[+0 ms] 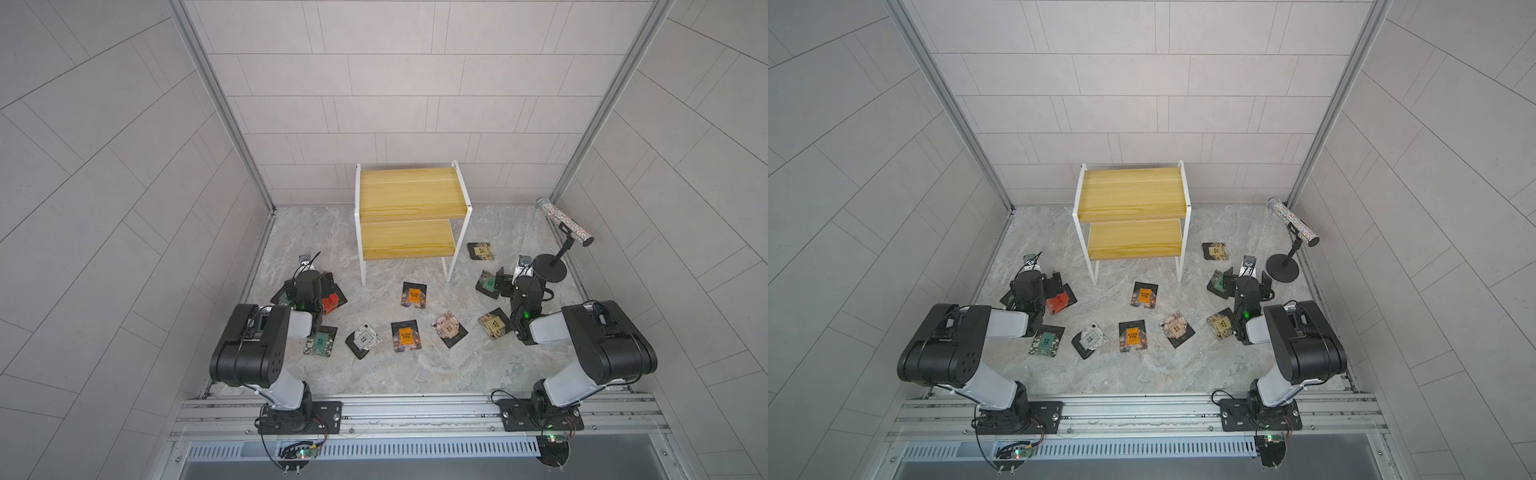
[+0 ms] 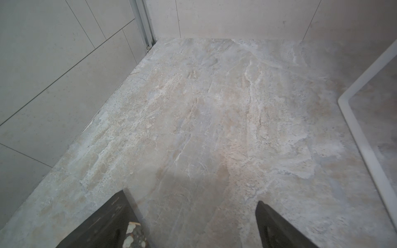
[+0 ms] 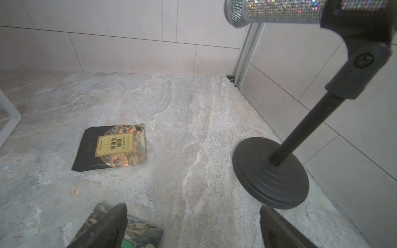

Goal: Remove the tea bags from the shelf
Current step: Reset both arms

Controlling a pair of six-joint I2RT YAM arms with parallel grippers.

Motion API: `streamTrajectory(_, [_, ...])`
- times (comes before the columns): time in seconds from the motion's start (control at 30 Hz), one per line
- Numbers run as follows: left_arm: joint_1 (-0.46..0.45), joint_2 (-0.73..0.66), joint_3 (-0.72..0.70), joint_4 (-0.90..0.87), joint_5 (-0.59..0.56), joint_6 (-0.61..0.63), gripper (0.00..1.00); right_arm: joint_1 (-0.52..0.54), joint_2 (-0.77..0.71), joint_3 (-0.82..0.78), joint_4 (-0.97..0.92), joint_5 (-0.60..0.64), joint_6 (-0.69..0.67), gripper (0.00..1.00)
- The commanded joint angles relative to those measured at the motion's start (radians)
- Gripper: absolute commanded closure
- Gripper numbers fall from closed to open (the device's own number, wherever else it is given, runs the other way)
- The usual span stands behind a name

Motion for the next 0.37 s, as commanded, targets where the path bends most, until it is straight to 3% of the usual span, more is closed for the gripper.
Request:
streamTrajectory(0.0, [0.004,-0.010,0.013,0.035,0.011,0.014,0.00,0.006,0.016,0.000,0.041,0.050,-0.031,0.00])
streamTrajectory(0.33, [0.001,-0.044,0.001,0.018,0.009,0.021,0.00,-0.005,0.002,0.013,-0.011,0.025,-0.017,0.00])
